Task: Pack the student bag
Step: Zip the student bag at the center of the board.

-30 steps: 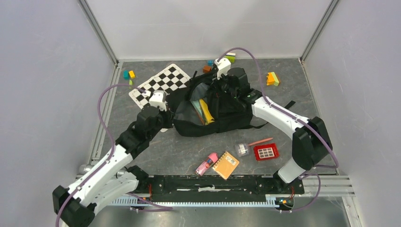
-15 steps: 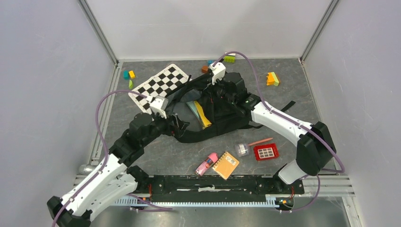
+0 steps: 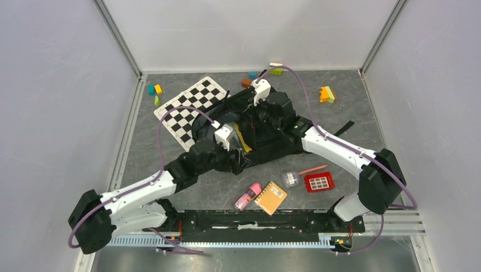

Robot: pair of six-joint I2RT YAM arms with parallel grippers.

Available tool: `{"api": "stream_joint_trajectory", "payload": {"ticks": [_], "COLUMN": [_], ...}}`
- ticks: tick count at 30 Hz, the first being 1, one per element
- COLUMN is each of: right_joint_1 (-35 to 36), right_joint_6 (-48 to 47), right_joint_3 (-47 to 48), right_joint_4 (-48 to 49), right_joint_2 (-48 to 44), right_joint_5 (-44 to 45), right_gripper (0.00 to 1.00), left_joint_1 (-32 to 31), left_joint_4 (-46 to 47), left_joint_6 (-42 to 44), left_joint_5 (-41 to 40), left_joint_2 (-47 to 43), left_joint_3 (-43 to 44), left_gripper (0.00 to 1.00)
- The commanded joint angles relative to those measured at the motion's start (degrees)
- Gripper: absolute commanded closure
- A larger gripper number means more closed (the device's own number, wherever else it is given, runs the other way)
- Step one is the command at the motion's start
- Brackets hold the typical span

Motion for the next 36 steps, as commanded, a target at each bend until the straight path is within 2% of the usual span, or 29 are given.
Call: {"api": "stream_joint_trajectory", "payload": {"ticks": [1, 10, 16, 21, 29, 33, 36], "right_joint_1": [0.4, 0.6, 0.6, 0.6, 0.6, 0.6, 0.6], "right_joint_6": [1.8, 2.2, 2.1, 2.1, 2.0, 1.9, 1.7], "right_joint_3": [-0.8, -0.7, -0.7, -0.7, -0.9, -1.2, -1.4], "right_joint_4": [2.7, 2.6, 2.7, 2.7, 2.7, 2.4, 2.0], "right_joint_2": [-2.5, -3.0, -2.5, -2.1, -1.9, -1.9, -1.9], "right_joint_5": [0.8, 0.8, 0.8, 0.6, 0.7, 0.8, 1.2], "right_gripper": [1.00, 1.00, 1.00, 1.00, 1.00, 1.00, 1.00], "left_joint_1": [-0.7, -0.8, -0.8, -0.8, -0.8, -0.8, -0.8], "left_joint_4": [11.4, 15.9, 17.8, 19.2, 22.0, 22.4, 23.0], "left_joint_6": [2.0, 0.4, -0.2, -0.2, -0.3, -0.4, -0.6], "left_joint_5": [-4.6, -11.8, -8.7, -7.8, -6.3, -5.8, -5.2], "left_joint_2": [5.1, 14.4, 18.5, 20.0, 21.7, 22.0, 21.3], "left_joint_3": [-1.4, 0.5, 1.8, 2.2, 2.8, 2.7, 2.0], "left_gripper": [0.14, 0.33, 0.35, 0.31, 0.46, 0.61, 0.63]}}
